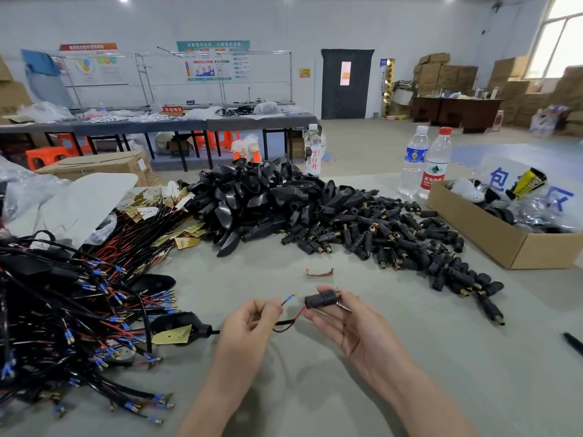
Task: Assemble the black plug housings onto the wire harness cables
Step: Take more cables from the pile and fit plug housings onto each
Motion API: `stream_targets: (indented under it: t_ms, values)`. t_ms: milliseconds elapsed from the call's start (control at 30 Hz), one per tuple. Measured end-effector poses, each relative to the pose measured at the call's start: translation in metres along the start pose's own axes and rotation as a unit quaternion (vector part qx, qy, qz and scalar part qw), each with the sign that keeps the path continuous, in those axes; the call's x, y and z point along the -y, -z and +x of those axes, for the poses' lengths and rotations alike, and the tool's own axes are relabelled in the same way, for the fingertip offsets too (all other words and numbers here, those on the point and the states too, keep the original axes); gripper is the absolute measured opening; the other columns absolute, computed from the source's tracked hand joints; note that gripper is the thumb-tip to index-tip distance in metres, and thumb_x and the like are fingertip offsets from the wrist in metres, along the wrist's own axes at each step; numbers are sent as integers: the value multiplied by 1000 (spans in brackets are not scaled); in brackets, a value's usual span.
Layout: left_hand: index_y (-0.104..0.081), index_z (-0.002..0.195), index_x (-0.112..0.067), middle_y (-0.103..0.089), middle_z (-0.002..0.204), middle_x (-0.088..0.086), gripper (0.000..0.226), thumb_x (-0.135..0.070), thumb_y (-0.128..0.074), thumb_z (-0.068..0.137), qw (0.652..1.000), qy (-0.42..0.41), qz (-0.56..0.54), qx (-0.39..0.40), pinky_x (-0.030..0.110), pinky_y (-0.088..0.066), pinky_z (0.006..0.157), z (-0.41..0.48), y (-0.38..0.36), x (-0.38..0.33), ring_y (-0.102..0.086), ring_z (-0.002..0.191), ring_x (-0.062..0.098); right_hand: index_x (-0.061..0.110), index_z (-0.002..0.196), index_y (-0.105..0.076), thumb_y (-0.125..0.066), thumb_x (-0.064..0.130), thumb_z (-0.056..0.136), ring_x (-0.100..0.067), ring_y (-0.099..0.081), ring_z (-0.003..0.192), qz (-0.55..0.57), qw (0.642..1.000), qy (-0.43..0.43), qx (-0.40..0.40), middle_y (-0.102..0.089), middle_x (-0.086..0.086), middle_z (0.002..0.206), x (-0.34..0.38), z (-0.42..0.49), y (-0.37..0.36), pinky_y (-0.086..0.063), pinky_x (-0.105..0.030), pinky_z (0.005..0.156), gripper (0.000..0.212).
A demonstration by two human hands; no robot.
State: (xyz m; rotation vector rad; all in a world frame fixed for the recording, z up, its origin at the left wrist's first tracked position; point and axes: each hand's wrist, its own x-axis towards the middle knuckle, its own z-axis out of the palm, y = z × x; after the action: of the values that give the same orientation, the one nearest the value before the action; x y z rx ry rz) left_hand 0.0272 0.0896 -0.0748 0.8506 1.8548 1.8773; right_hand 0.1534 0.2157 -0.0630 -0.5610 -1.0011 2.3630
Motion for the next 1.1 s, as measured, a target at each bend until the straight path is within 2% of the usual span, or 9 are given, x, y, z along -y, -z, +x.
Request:
stream_targets:
  t_ms: [167, 267, 500, 667, 833, 967, 1100]
  values:
    - [-62, 73, -5, -57, 72, 0, 30, -27, -64, 94, 999, 4, 24, 41, 31, -37, 71, -3, -5, 2, -47, 72, 15, -2, 119, -64, -38, 23, 106, -40, -70, 101, 3, 1000, -1, -6, -70, -29, 111, 1, -1, 1, -62, -30, 75, 38]
    - [-63, 73, -8, -54, 68, -5, 30, -29, -64, 93, 998, -1, 37, 45, 28, -36, 67, -2, -4, 1, -45, 67, 10, -2, 119, -63, -36, 25, 107, -39, -71, 101, 1, 1000, -3, -8, -70, -28, 111, 2, -1, 0, -61, -30, 77, 40]
    - [-63, 77, -2, -50, 62, -12, 31, -29, -65, 93, 997, -25, 40, 62, 14, -36, 58, -3, -4, 3, -42, 60, 7, -1, 119, -63, -36, 26, 107, -38, -71, 101, -4, 1000, -6, -7, -70, -28, 110, 3, 0, 0, -62, -29, 74, 40]
    - [-62, 76, -4, -50, 65, -8, 44, -48, -65, 80, 996, -23, 20, 80, 17, -36, 61, -5, -4, 2, -43, 63, 9, 1, 120, -64, -38, 25, 107, -38, -71, 102, -14, 1000, -3, -4, -70, -27, 111, 2, 0, 3, -61, -28, 72, 38]
    - [-58, 72, -6, -55, 67, -1, 42, -44, -72, 84, 997, 0, 13, 74, 21, -38, 62, -2, -2, 7, -46, 65, 10, 2, 118, -65, -36, 25, 107, -36, -72, 100, -30, 1000, -3, -5, -71, -26, 109, 2, 2, 3, -61, -28, 70, 39]
    - [-58, 69, -11, -52, 64, 3, 45, -55, -67, 75, 996, 12, 29, 79, 34, -33, 60, 1, 0, 9, -41, 59, 14, 2, 115, -67, -36, 25, 107, -36, -72, 97, -45, 999, 1, -4, -72, -26, 107, 2, 3, 4, -60, -28, 68, 39]
    - [-58, 67, -18, -48, 63, 2, 45, -62, -63, 72, 993, 5, 52, 104, 36, -30, 60, 1, 1, 12, -37, 59, 16, 3, 113, -67, -37, 25, 107, -35, -73, 92, -62, 998, 13, -10, -72, -26, 105, 1, 4, 4, -60, -28, 67, 38]
